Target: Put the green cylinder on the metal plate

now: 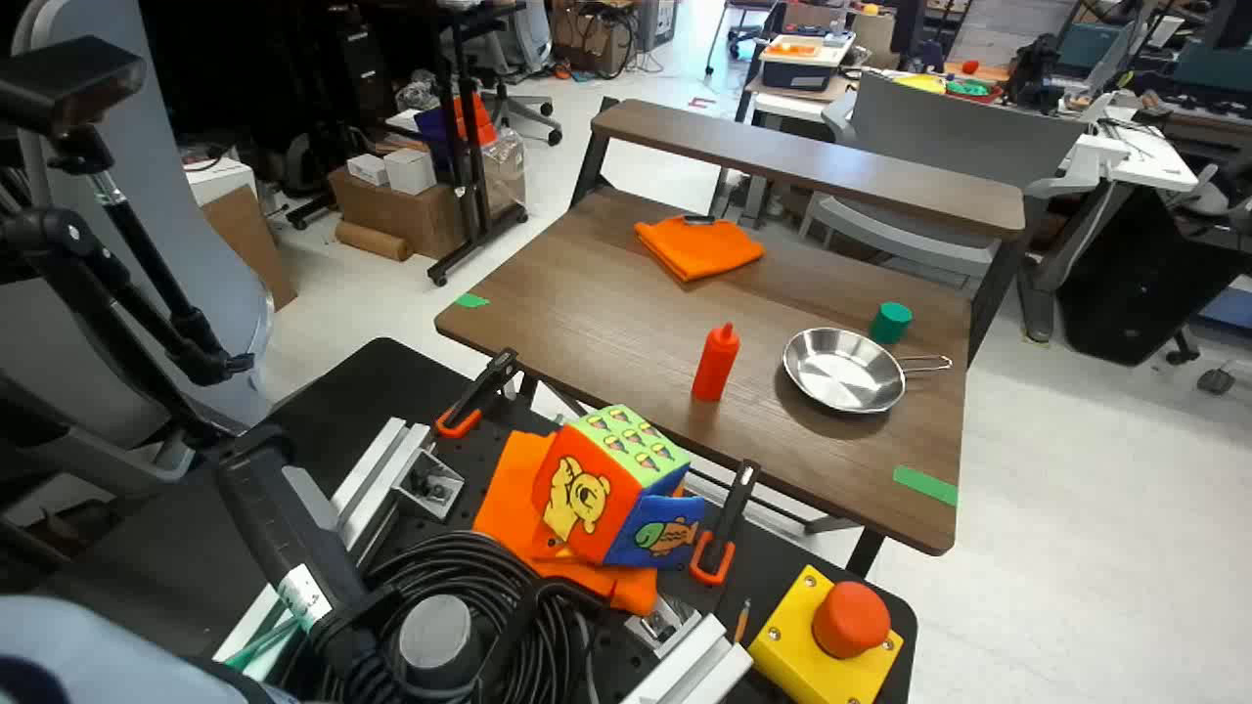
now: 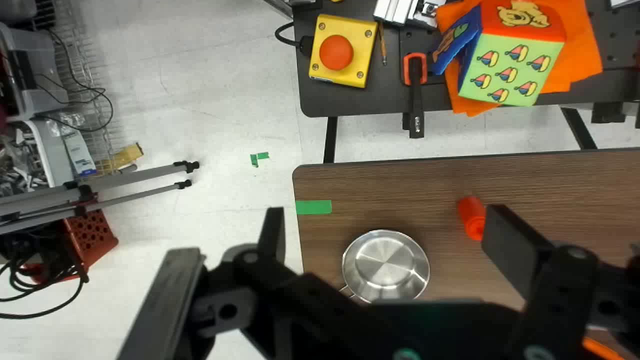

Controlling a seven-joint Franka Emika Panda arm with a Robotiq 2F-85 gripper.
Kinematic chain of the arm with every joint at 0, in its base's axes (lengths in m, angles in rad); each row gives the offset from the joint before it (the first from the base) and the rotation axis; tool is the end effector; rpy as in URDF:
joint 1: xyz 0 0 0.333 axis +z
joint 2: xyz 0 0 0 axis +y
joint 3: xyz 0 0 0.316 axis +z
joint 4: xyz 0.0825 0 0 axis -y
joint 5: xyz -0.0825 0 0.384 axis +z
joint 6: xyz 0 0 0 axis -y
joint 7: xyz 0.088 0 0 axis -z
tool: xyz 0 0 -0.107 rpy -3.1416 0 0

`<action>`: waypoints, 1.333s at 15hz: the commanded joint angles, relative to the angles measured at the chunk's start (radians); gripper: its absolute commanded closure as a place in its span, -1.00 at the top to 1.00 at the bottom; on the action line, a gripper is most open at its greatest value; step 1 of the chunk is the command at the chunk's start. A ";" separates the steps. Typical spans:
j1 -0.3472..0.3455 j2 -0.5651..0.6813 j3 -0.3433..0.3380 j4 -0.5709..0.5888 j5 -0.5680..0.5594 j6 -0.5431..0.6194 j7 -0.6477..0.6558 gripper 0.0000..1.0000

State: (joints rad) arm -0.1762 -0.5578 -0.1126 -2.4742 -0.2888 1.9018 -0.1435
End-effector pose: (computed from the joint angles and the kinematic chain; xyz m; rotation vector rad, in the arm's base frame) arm 0.3579 -0.1306 0.4843 2.9348 -0.0461 -0.0854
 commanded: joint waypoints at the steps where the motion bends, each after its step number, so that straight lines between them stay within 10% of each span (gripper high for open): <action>1: 0.012 0.000 -0.010 0.002 -0.005 -0.004 0.005 1.00; 10: 0.012 0.000 -0.010 0.002 -0.005 -0.004 0.005 1.00; 20: 0.012 0.509 -0.031 0.370 0.149 0.139 0.108 1.00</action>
State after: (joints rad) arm -0.1711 -0.2433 -0.1222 -2.2750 -0.1911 2.0220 -0.0713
